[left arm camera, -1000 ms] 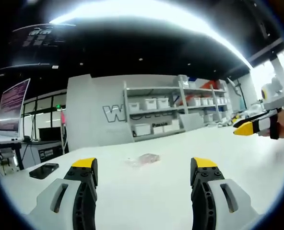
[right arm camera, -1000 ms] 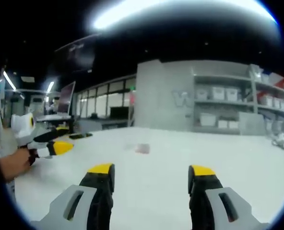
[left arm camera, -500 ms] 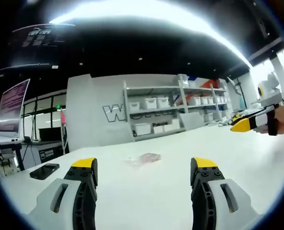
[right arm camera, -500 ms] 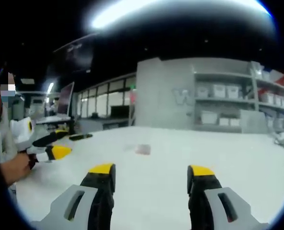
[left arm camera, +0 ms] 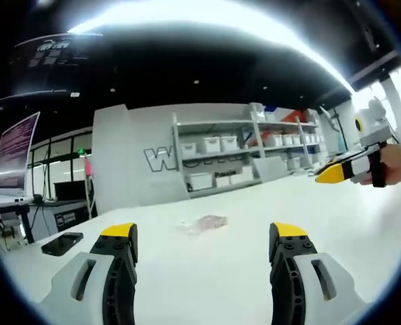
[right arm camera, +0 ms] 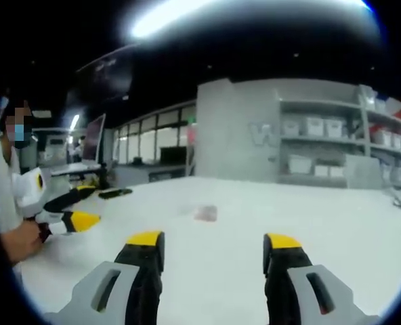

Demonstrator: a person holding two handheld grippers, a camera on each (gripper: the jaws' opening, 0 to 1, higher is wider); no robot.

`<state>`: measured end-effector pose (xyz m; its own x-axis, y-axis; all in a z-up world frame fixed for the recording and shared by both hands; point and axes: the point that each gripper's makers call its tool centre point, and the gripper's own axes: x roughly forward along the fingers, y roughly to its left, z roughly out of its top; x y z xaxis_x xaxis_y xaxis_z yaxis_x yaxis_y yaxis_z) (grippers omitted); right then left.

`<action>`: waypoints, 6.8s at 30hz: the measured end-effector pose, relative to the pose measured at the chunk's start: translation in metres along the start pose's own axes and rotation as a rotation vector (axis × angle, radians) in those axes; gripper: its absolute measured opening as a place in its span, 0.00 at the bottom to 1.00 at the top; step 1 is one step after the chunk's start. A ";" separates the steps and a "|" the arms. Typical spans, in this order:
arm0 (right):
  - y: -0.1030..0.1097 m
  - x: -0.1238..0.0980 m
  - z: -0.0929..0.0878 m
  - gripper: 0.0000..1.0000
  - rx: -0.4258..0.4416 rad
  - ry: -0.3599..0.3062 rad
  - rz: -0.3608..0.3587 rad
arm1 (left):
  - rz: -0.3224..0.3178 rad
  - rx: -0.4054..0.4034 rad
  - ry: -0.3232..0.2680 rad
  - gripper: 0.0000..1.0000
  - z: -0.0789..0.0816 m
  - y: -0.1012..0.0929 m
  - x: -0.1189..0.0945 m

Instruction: Open the resealable bag by pulling the two sides of the seal apart until the entire bag opening is separated and visibly accessible.

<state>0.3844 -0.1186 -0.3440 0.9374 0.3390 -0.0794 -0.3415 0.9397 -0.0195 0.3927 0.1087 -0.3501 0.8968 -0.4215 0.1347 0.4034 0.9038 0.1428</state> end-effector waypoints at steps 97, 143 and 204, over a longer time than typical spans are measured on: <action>0.007 0.052 0.013 0.56 -0.071 -0.006 0.030 | 0.008 0.037 0.047 0.79 -0.007 0.007 0.006; 0.016 0.107 0.022 0.50 -0.116 0.021 0.064 | 0.020 0.051 0.051 0.79 -0.007 0.016 0.008; 0.028 0.180 -0.002 0.39 -0.253 0.068 0.131 | 0.005 0.026 0.101 0.85 -0.024 0.019 0.017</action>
<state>0.5436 -0.0316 -0.3610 0.8804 0.4449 -0.1642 -0.4734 0.8440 -0.2519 0.4198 0.1210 -0.3684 0.9131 -0.4060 0.0360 0.3950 0.9031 0.1684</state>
